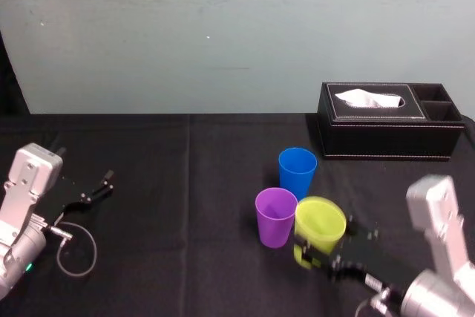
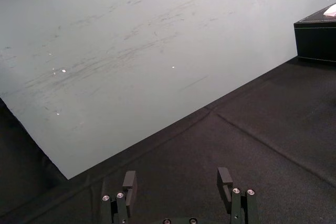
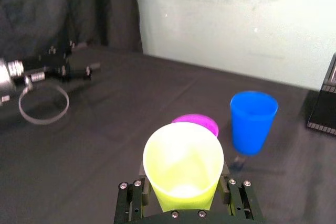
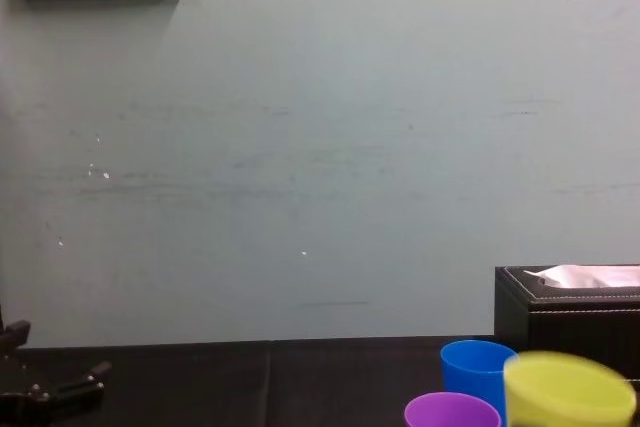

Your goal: Stack the three plastic cups sequentially using one hand.

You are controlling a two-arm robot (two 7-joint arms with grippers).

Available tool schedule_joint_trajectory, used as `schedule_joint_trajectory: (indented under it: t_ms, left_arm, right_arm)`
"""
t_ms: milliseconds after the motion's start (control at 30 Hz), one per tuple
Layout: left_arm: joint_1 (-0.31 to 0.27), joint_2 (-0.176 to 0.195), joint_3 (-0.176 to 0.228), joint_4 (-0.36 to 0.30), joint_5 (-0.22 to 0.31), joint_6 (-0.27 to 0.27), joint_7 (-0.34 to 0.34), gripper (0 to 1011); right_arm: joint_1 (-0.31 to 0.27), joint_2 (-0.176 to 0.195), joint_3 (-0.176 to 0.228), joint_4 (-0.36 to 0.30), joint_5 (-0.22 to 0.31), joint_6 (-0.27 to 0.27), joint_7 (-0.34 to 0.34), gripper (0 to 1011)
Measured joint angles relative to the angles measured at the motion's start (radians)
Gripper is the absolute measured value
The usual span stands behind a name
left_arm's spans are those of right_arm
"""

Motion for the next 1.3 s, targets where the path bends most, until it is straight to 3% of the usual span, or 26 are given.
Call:
schedule_joint_trajectory:
  t_ms: [233,300,567,933,1300]
  left_arm:
    - [0.000,0.000,0.000,0.000,0.000,0.000,0.000,1000]
    - [0.000,0.000,0.000,0.000,0.000,0.000,0.000,1000]
    - [0.000,0.000,0.000,0.000,0.000,0.000,0.000,1000]
    - [0.000,0.000,0.000,0.000,0.000,0.000,0.000,1000]
    - [0.000,0.000,0.000,0.000,0.000,0.000,0.000,1000]
  right_arm:
    - [0.085,0.015,0.021,-0.029,0.061,0.092,0.007,734]
    - [0.133,0.020,0.018,-0.024,0.069,0.115,0.009,734]
    - [0.312,0.002,-0.028,0.081,0.087,0.187,0.011,735]
    - [0.448,-0.036,-0.084,0.237,0.096,0.184,0.008,734]
    - [0.518,-0.054,-0.124,0.345,0.094,0.148,0.011,735]
